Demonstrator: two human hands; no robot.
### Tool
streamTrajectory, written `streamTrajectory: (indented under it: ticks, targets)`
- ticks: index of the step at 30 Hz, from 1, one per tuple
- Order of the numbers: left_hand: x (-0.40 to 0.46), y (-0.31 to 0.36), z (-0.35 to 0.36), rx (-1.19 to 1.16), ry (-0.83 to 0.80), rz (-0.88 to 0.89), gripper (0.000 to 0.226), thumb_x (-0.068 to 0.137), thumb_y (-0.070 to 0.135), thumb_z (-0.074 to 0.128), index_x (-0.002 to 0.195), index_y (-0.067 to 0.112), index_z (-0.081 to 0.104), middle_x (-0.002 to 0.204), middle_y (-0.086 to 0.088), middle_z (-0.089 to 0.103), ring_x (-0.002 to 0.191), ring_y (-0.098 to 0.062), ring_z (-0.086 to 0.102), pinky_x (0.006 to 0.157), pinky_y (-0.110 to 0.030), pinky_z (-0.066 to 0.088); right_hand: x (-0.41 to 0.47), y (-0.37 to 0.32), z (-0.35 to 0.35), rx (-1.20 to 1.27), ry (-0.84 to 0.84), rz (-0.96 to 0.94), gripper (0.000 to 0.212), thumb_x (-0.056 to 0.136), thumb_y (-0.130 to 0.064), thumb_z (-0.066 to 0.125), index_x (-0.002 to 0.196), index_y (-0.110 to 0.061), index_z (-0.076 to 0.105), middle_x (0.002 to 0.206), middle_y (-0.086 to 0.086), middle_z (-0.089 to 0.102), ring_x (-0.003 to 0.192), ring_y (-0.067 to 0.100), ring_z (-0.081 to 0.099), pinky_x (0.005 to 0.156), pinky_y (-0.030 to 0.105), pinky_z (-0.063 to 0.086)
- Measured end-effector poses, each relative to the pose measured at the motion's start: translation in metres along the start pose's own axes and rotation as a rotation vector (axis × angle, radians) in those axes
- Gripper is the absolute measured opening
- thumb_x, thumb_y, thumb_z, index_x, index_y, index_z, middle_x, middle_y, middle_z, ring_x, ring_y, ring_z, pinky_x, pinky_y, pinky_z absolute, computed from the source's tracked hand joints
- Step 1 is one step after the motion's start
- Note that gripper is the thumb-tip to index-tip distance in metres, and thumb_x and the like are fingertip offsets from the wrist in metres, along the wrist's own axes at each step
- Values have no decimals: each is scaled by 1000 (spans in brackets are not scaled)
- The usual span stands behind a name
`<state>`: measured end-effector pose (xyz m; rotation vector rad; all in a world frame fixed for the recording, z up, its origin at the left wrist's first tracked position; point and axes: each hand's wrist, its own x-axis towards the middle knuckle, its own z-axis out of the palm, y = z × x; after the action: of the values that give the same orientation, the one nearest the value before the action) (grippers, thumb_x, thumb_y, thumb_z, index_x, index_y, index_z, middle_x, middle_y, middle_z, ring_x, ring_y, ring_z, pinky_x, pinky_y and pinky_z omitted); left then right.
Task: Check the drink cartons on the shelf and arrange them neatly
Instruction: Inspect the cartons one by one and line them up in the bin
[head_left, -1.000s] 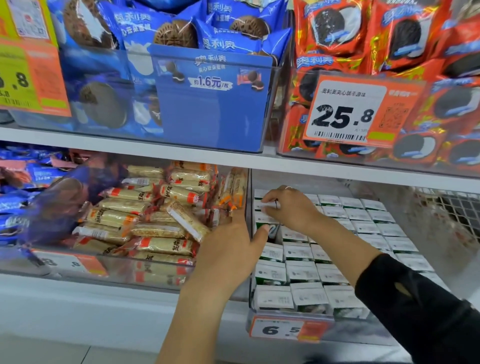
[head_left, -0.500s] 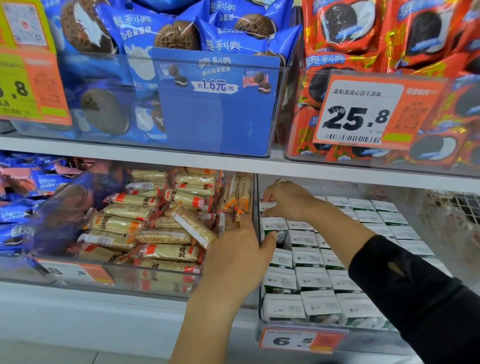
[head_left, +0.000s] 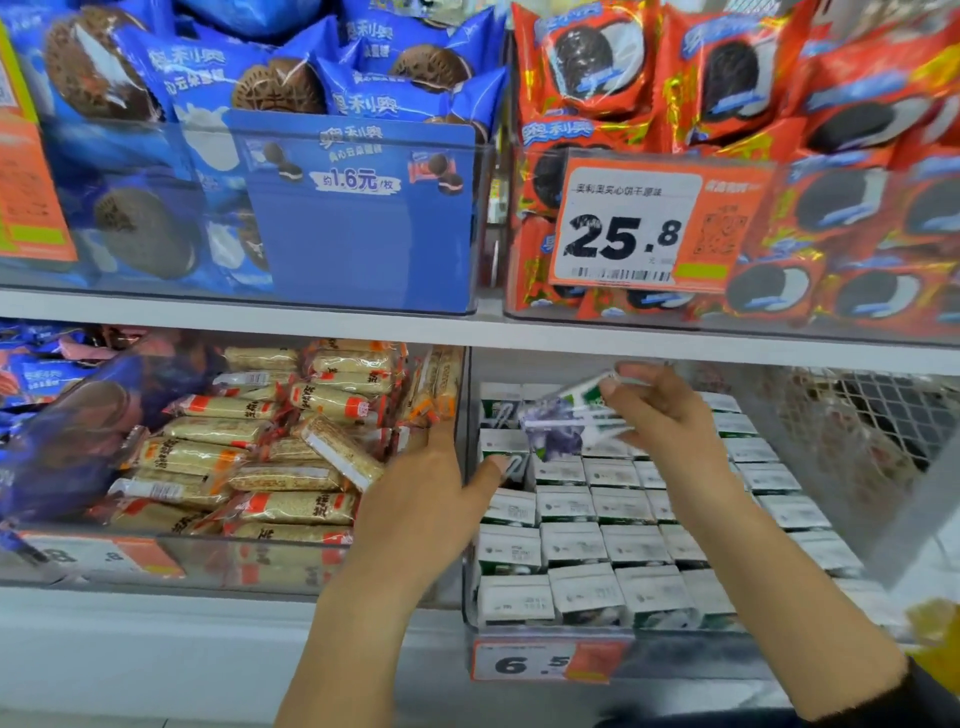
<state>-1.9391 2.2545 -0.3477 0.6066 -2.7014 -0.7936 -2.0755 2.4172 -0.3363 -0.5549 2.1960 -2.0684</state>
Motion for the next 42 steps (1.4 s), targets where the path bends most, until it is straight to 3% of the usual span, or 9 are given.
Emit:
streamTrajectory:
  ticks: [3, 6, 8, 11, 17, 21, 27, 32, 42]
  targets:
    - [-5, 11, -1, -72, 191, 92, 55, 93, 45, 49, 142, 22, 40, 137, -3, 49, 125, -22, 43, 96, -32, 39, -26, 3, -27, 106, 10, 113, 15, 84, -32, 66, 99, -30, 66, 87, -11, 70, 82, 4, 67, 67, 21, 52]
    - [-20, 36, 7, -282, 358, 234, 40, 91, 44, 49, 128, 28, 55, 118, 13, 57, 113, -7, 48, 93, -24, 39, -43, 6, -41, 208, 24, 181, 25, 78, -35, 67, 102, -27, 69, 99, -6, 71, 87, 7, 68, 68, 22, 50]
    - [-28, 53, 18, -393, 312, 262, 34, 91, 52, 50, 120, 37, 57, 104, 28, 54, 99, 8, 48, 86, -9, 37, -49, 6, -46, 238, 10, 206, 35, 72, -39, 68, 104, -27, 70, 107, -3, 70, 96, 11, 66, 74, 26, 50]
    - [-32, 68, 34, -495, 107, 221, 46, 77, 65, 47, 119, 47, 51, 113, 38, 48, 105, 24, 43, 83, 3, 33, -53, 4, -48, 285, -39, 208, 44, 67, -40, 68, 108, -23, 69, 111, 4, 69, 102, 20, 66, 81, 32, 51]
    - [-21, 73, 49, -808, -4, 104, 33, 70, 39, 77, 100, 32, 67, 89, 11, 72, 78, -4, 68, 62, -17, 53, -54, 2, -53, 312, -101, 193, 40, 71, -36, 66, 109, -23, 69, 111, 8, 69, 97, 18, 67, 82, 33, 51]
    - [-21, 75, 56, -781, 88, 129, 35, 68, 37, 80, 99, 36, 66, 92, 20, 71, 81, 0, 68, 63, -15, 53, -52, 1, -58, 288, -140, 197, 46, 67, -44, 67, 110, -29, 69, 109, -2, 71, 102, 15, 67, 85, 32, 52]
    - [-26, 82, 61, -524, 262, 283, 47, 76, 31, 79, 103, 59, 52, 108, 37, 57, 106, 13, 52, 86, -6, 41, -57, 0, -47, 273, -205, 197, 46, 65, -48, 68, 106, -27, 64, 91, -2, 74, 89, 13, 70, 77, 25, 58]
    - [-27, 83, 63, -497, 296, 331, 46, 75, 21, 80, 109, 43, 58, 107, 20, 62, 104, 4, 56, 87, -13, 44, -58, -1, -45, 322, -144, 140, 34, 80, -22, 71, 113, -24, 63, 100, 4, 71, 93, 19, 68, 72, 22, 55]
    - [-28, 78, 59, -411, 239, 363, 46, 75, 20, 80, 116, 29, 60, 110, 18, 60, 105, 6, 54, 88, -5, 38, -61, 0, -43, 301, -127, -17, 36, 71, -17, 72, 106, -25, 66, 87, -2, 62, 78, 9, 63, 65, 17, 50]
